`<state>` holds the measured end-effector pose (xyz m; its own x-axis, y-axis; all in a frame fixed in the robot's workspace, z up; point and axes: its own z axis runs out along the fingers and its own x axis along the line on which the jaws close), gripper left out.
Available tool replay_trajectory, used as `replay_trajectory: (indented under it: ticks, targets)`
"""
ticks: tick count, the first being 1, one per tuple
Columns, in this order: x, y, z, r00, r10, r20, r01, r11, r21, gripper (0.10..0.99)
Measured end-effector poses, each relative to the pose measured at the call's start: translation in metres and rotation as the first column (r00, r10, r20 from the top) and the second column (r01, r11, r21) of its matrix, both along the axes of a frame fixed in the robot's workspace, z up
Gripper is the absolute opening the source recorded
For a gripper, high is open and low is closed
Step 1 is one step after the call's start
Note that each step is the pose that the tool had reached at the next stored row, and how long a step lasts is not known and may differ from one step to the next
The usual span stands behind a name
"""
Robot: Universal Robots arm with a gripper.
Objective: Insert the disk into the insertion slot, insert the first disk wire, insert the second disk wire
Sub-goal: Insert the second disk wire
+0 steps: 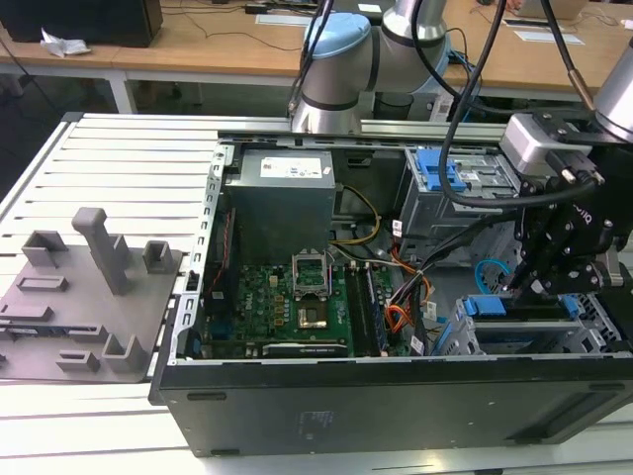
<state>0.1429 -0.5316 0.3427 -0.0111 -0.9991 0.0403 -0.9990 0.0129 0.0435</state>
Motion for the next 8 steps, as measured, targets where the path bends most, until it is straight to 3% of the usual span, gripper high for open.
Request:
replay_trajectory:
  ticks: [6, 8]
  targets:
    - [0.0000, 0.0000, 0.0002, 1.0000, 0.000, 0.0000, 0.000, 1.0000, 0.000, 0.231]
    - [0.0000, 0.0000, 0.0002, 1.0000, 0.000, 0.0000, 0.000, 1.0000, 0.001, 0.157]
